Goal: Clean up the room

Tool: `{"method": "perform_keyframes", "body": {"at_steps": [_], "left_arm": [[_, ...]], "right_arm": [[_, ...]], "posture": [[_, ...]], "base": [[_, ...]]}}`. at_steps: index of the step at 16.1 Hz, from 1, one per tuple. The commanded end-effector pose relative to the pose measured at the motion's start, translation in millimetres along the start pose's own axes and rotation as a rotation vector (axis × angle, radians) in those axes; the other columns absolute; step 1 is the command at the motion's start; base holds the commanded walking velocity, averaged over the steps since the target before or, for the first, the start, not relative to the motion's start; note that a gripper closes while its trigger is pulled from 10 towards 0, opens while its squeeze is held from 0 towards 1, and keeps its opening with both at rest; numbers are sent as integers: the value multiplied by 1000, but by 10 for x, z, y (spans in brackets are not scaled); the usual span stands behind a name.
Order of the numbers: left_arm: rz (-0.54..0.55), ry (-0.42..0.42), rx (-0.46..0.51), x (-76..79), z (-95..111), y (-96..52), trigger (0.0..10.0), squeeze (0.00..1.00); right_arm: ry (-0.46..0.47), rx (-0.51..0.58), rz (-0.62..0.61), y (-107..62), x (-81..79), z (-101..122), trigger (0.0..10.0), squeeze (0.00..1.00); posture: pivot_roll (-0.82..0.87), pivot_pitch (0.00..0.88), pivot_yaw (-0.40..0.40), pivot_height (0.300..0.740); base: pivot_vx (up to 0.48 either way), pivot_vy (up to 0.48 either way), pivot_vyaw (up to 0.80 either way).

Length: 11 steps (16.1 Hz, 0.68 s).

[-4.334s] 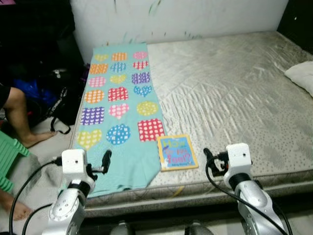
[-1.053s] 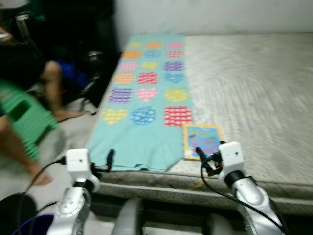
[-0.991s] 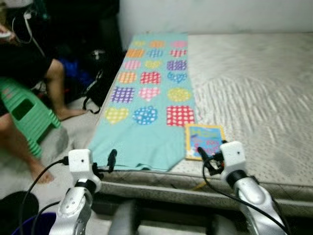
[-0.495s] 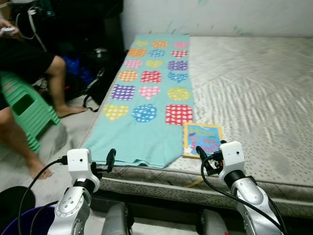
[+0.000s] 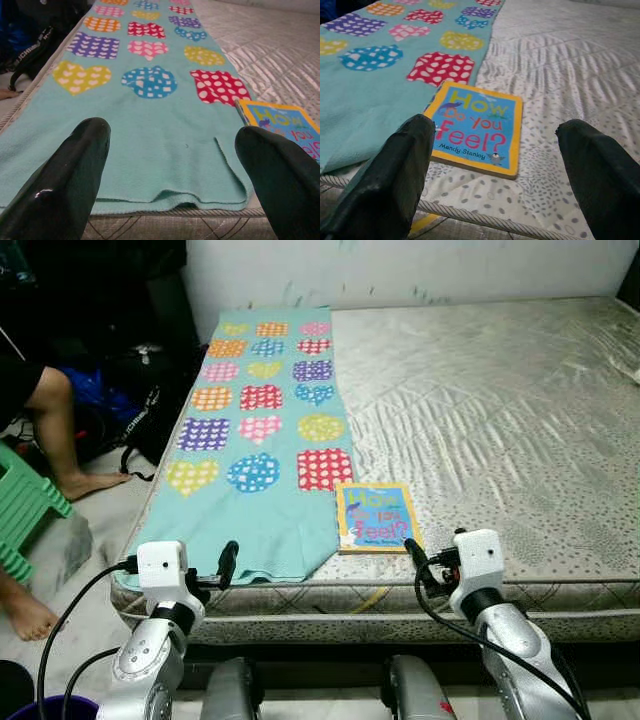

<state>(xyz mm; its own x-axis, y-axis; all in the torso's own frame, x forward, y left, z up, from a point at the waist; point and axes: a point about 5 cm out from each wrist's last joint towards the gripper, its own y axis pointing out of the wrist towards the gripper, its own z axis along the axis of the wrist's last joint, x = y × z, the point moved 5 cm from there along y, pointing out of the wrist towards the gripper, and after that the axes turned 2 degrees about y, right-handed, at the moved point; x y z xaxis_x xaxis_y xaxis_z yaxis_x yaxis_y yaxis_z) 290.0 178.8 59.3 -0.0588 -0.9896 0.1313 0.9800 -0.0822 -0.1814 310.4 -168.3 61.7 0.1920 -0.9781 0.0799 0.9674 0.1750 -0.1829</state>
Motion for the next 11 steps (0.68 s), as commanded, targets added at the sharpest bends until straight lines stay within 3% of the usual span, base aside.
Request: {"method": "perform_keyframes", "body": {"at_steps": [1, 7, 11], "left_arm": [[1, 3, 2, -28, 5, -10, 10000, 0], [8, 5, -7, -40, -7, -7, 10000, 0], [10, 8, -13, -43, -17, -4, 10000, 0]], "right_arm": [[4, 11, 1, 12, -8, 37, 10000, 0], [6, 10, 3, 17, -12, 32, 10000, 0], [4, 10, 8, 17, -24, 35, 10000, 0]], "posture": [[-74, 12, 68, 595], [-74, 15, 68, 595], [-74, 15, 68, 550]], "base": [[0, 0, 0], [0, 0, 0], [0, 0, 0]]}}
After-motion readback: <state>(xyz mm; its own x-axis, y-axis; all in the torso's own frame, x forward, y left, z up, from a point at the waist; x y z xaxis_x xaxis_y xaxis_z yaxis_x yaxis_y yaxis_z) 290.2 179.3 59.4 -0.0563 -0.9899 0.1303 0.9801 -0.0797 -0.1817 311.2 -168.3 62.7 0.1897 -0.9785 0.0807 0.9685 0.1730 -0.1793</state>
